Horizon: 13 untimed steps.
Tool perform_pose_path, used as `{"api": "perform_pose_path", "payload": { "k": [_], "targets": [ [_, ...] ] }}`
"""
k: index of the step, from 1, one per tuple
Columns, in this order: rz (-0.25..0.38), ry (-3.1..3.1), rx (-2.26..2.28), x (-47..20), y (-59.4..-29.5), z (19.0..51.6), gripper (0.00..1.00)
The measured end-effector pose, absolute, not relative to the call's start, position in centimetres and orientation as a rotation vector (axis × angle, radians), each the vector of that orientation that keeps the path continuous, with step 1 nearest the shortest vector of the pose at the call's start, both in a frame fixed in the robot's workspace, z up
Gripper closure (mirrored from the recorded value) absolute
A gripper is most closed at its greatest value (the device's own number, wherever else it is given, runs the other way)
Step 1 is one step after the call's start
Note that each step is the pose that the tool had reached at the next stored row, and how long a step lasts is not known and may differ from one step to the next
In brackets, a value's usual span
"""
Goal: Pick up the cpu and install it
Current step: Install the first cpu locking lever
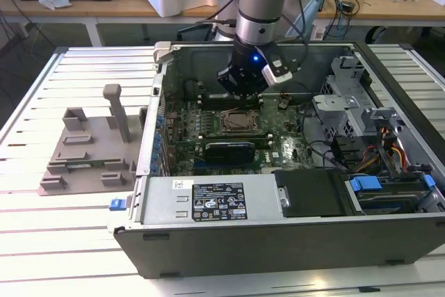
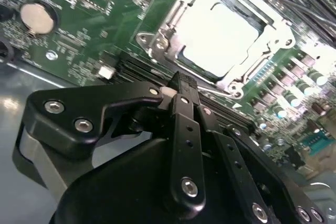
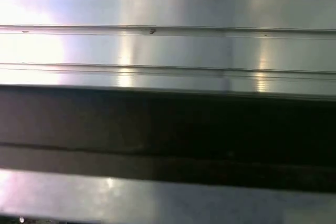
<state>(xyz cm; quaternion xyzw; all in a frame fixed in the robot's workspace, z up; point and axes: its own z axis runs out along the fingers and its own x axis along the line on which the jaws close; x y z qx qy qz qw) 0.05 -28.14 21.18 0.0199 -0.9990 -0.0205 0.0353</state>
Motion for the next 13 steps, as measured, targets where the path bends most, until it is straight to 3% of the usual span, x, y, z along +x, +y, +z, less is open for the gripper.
{"api": "perform_pose_path", "payload": {
  "k": [13],
  "targets": [
    [-0.063,-3.066,0.061,1.05,-28.67,20.36,0.89]
  ]
}}
